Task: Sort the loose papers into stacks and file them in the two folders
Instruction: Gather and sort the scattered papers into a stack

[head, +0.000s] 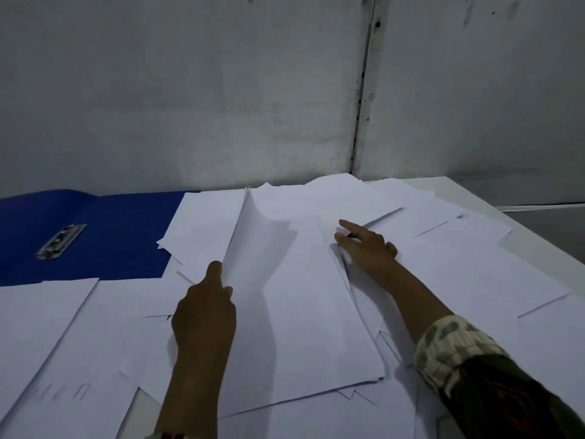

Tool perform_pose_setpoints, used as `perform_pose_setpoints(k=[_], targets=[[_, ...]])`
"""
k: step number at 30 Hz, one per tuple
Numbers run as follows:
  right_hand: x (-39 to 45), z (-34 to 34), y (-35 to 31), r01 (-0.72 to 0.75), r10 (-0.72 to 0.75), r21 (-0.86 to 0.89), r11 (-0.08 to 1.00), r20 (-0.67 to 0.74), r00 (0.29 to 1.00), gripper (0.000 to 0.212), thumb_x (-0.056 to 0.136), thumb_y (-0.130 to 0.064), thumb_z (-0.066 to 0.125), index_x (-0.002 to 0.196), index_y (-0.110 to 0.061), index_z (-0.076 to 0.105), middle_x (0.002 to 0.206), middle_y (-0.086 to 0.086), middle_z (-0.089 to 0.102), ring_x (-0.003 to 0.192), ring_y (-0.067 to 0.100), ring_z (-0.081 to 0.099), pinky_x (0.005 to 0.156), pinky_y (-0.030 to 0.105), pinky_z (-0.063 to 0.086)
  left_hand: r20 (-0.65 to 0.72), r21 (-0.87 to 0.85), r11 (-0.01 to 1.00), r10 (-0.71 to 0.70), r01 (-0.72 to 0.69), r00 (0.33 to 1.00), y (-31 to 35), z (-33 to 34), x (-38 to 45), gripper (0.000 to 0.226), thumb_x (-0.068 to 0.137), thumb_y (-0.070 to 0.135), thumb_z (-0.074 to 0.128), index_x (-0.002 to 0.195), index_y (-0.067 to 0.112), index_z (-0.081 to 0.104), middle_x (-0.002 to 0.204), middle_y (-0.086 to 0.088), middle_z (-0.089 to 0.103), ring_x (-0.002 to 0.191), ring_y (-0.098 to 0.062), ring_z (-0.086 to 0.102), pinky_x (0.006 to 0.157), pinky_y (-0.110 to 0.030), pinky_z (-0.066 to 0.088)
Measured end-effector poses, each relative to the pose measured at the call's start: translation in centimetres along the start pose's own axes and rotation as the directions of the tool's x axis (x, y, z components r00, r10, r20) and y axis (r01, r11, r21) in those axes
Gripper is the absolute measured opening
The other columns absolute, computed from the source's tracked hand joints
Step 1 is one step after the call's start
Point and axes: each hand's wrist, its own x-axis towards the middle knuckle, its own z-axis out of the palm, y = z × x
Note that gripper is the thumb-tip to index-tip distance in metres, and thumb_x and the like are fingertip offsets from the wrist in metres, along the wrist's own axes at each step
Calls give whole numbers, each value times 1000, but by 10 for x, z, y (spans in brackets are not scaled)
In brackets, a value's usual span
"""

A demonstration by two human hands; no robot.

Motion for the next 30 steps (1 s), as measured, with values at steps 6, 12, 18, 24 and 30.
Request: perform_pose_setpoints(k=[6, 12, 18, 24, 30], targets=[[0, 10, 2, 76, 21, 333, 940, -280, 960, 34, 93, -22, 51, 125, -13, 60, 128, 5, 61, 120, 20, 54, 103, 28, 35, 32, -63, 998, 3, -1, 999, 7, 0, -3, 34, 98, 22, 39, 131, 15, 35, 115, -13, 60, 102, -29, 59, 75, -31, 43], [2, -8, 8, 13, 56, 419, 908, -151, 987, 12, 86, -12, 60, 83, -10, 71, 75, -2, 67, 83, 16, 59, 72, 22, 46, 28, -83, 996, -14, 16, 1000, 3, -7, -3, 36, 97, 22, 40, 131, 14, 36, 117, -14, 59, 103, -31, 59, 82, -35, 46], [12, -2, -1, -12, 34, 334, 943, -59, 998, 34, 90, -14, 45, 58, -15, 36, 61, 6, 38, 63, 16, 35, 60, 29, 25, 45, -82, 996, -27, 31, 999, 4, -12, -6, 37, 97, 25, 40, 132, 15, 35, 118, -11, 59, 106, -29, 59, 86, -36, 47], [6, -27, 25, -55, 352, 585, 809, -407, 843, 45, 84, -15, 66, 127, -8, 57, 119, 12, 60, 113, 30, 57, 101, 33, 41, -14, -75, 996, -39, 38, 999, 2, -16, -4, 39, 97, 26, 38, 134, 14, 34, 116, -12, 60, 103, -29, 60, 82, -36, 47], [-3, -55, 56, -26, 561, 835, 549, -345, 752, 47, 83, -4, 60, 128, -16, 55, 133, 8, 54, 104, 25, 60, 97, 36, 48, 6, -111, 989, -99, 99, 995, -1, -14, -4, 37, 96, 22, 41, 131, 9, 35, 109, -18, 61, 96, -34, 60, 74, -36, 45]])
